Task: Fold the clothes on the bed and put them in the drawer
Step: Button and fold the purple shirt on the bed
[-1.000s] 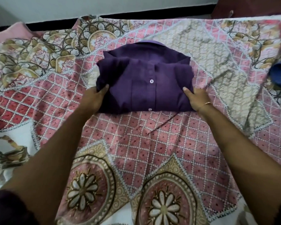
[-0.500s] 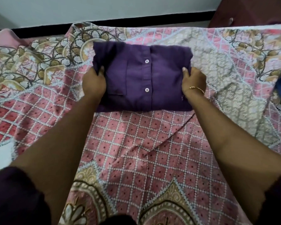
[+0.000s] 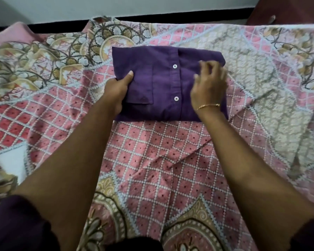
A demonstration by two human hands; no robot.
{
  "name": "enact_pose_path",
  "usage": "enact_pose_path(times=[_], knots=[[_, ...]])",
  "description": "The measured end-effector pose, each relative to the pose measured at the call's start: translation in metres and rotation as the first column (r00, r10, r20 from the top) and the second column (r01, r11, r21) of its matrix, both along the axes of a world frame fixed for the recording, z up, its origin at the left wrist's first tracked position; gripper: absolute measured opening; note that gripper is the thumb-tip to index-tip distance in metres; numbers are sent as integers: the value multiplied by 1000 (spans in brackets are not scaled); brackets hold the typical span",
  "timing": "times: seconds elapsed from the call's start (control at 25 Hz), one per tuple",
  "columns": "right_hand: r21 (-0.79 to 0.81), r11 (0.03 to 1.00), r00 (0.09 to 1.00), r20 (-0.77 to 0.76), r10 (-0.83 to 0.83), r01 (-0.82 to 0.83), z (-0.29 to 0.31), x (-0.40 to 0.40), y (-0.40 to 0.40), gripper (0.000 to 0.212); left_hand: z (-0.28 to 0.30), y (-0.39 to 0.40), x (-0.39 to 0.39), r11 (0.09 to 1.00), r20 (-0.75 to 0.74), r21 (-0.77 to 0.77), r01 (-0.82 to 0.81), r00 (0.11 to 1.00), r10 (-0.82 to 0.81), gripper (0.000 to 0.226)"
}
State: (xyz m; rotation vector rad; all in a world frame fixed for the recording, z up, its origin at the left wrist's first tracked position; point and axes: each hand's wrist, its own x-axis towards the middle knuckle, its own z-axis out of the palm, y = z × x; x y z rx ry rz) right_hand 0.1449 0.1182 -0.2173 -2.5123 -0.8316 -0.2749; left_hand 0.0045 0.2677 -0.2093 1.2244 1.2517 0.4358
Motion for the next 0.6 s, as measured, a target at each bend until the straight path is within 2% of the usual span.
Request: enact_pose_path(times=[0.04,0.12,0.24,0.32,0.4,0.48,0.52,0.56,0.6], knots=[[91,987,991,-10,131,-129,4,-19,5,42,7,-5,-2,998,59,-63,-14,998,18,32],[142,957,936,-216,280,-253,14,-49,17,48,22,-15,-4,988,146,-151,-17,988,39,23],[22,977,870,-450,201,-214,44,-72,19,57,59,-39,-10,965,238,-258,44,971,20,23],[92,979,801,-564,203,-184,79,-83,22,70,88,-55,-19,955,297,-280,95,955,-8,25],[219,955,685,-665,296,-200,115,-105,26,87,126,-65,-39,963,371,-242,114,929,-17,25],[420,893,509,-739,441,-164,147,-132,33,97,167,-66,-66,988,406,-132,76,914,-16,23],[553,827,330,-766,552,-98,160,-142,34,94,189,-66,-81,998,370,-46,33,929,-14,22],[640,768,160,-757,634,-21,177,-158,34,89,210,-66,-93,998,274,66,15,961,-33,20],[687,723,30,-726,687,68,193,-177,35,83,223,-67,-102,976,118,214,44,990,-71,20]])
